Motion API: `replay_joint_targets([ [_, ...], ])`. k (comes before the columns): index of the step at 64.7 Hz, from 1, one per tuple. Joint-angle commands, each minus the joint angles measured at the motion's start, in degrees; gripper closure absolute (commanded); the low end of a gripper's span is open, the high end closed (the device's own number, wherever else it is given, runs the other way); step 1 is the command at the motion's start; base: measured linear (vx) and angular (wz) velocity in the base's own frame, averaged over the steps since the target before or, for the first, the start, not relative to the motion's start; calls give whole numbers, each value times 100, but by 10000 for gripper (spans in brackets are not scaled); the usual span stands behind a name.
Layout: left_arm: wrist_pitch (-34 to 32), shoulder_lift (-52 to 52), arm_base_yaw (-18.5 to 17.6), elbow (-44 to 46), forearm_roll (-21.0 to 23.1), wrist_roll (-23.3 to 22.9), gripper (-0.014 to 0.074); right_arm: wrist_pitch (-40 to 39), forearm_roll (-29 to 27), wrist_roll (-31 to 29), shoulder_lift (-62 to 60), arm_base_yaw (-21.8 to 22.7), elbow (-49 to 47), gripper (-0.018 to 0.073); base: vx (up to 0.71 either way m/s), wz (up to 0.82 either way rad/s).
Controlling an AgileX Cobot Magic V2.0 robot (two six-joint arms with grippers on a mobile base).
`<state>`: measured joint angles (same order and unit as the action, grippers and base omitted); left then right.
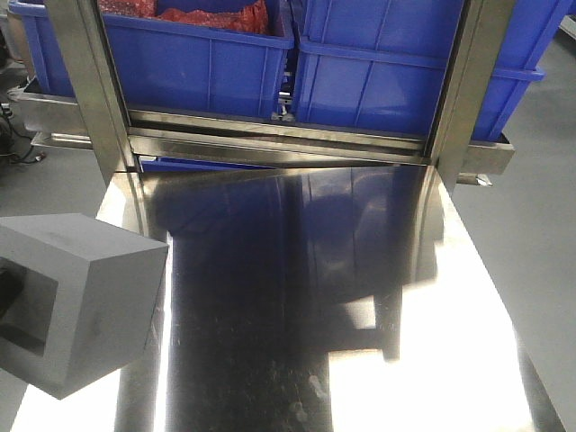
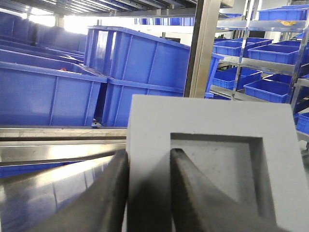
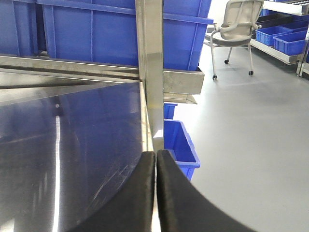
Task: Sort gray base to blue bin
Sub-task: 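Hold the gray block raised in the left gripper, then drive the base away from the table carrying the gray block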
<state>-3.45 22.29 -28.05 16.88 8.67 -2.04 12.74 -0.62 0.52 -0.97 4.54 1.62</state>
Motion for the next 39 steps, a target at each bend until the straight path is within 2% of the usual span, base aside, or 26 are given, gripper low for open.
replay_joint_targets([
  [1,-606,20,-24,184,43,-16,450,-429,31,-52,5,4,3,564,0,0],
  [22,-606,20,-24,184,43,-16,450,-429,31,-52,5,4,3,564,-1,-4],
  [39,-606,20,-24,184,43,-16,450,-429,31,-52,5,4,3,564,-8,-25],
])
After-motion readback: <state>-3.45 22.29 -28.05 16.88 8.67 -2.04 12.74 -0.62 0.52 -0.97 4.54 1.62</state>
